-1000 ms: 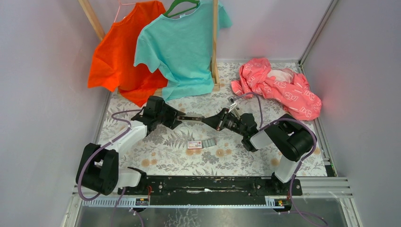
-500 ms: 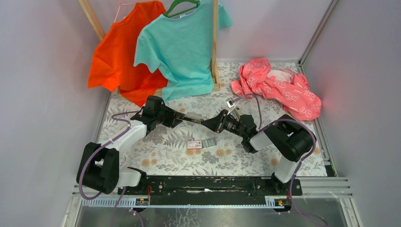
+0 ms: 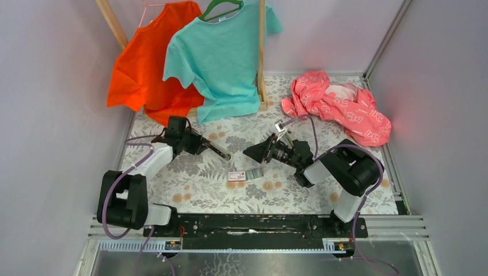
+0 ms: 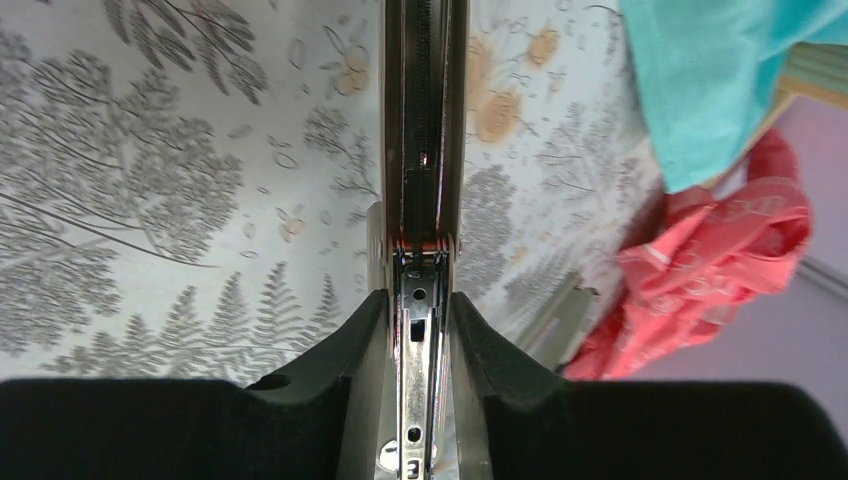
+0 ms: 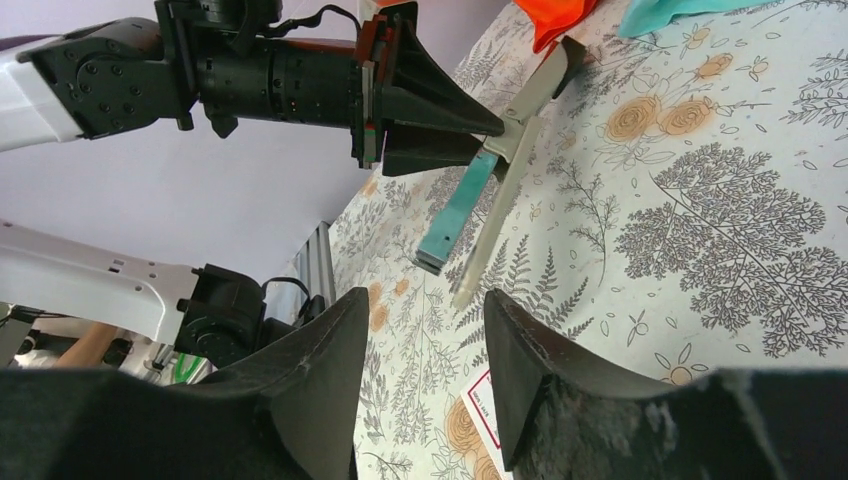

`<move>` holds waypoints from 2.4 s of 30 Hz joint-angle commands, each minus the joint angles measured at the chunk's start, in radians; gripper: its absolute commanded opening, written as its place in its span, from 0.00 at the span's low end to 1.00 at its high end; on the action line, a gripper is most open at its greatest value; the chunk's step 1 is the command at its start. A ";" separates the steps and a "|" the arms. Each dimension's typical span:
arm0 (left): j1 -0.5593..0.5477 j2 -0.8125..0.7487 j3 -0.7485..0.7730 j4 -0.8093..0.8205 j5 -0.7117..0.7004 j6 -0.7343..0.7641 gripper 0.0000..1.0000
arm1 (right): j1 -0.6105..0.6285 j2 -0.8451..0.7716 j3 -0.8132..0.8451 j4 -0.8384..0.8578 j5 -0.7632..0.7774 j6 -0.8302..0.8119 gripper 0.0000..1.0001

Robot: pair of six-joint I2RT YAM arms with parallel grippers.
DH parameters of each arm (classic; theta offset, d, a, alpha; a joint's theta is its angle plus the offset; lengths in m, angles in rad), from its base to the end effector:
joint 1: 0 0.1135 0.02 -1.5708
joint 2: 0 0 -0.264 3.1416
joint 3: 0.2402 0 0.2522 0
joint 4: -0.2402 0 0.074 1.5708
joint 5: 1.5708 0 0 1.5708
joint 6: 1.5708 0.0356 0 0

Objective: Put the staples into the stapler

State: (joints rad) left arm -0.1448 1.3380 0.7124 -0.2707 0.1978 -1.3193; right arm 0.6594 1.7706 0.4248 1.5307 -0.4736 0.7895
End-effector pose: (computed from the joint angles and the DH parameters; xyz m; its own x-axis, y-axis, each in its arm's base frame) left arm 0.2571 -0.0446 0.1905 -0.4470 -0.8945 -0.0068 -0.6831 0.3462 -0.6431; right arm 0.2188 0.1901 0.1663 -0.5363 0.3837 -0.7517 -0.7366 0.2219 0.6389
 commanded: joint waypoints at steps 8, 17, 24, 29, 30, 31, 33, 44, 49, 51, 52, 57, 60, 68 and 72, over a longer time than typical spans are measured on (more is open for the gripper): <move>-0.001 0.097 0.098 -0.163 -0.149 0.372 0.00 | 0.007 -0.215 0.023 -0.383 0.059 -0.216 0.67; -0.097 0.192 0.171 -0.266 -0.286 0.554 0.00 | 0.006 -0.406 0.137 -0.969 0.213 -0.393 0.80; -0.204 0.228 0.177 -0.273 -0.344 0.571 0.00 | 0.003 -0.484 0.286 -1.413 0.456 -0.496 0.91; -0.247 0.276 0.211 -0.272 -0.350 0.604 0.02 | -0.054 -0.502 0.352 -1.592 0.587 -0.519 0.96; -0.257 0.287 0.220 -0.272 -0.350 0.609 0.03 | -0.078 -0.496 0.366 -1.621 0.604 -0.517 0.96; -0.265 0.298 0.231 -0.272 -0.350 0.615 0.05 | -0.099 -0.489 0.378 -1.647 0.614 -0.515 0.96; -0.284 0.319 0.249 -0.272 -0.355 0.624 0.08 | -0.140 -0.477 0.395 -1.679 0.623 -0.513 0.96; -0.297 0.409 0.347 -0.236 -0.371 0.611 0.13 | -0.220 -0.328 0.465 -1.734 0.670 -0.523 0.96; -0.297 0.441 0.384 -0.236 -0.376 0.612 0.17 | -0.221 -0.281 0.480 -1.739 0.664 -0.529 0.92; -0.297 0.438 0.380 -0.234 -0.363 0.609 0.22 | -0.221 -0.266 0.482 -1.748 0.669 -0.533 0.89; -0.297 0.432 0.374 -0.234 -0.358 0.606 0.26 | -0.222 -0.261 0.483 -1.751 0.671 -0.533 0.87; -0.297 0.371 0.314 -0.225 -0.348 0.590 0.45 | -0.221 -0.240 0.482 -1.767 0.671 -0.541 0.77; -0.298 0.322 0.289 -0.225 -0.343 0.586 0.53 | -0.221 -0.230 0.484 -1.773 0.672 -0.543 0.70; -0.297 0.170 0.262 -0.234 -0.314 0.599 0.76 | -0.222 -0.215 0.504 -1.780 0.647 -0.539 0.38; -0.301 0.091 0.245 -0.207 -0.257 0.603 0.86 | -0.221 -0.236 0.505 -1.772 0.601 -0.514 0.20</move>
State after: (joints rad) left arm -0.4377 1.4940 0.9806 -0.5125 -0.1139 -0.7258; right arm 0.4419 1.5536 0.8856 -0.2512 0.1627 0.2554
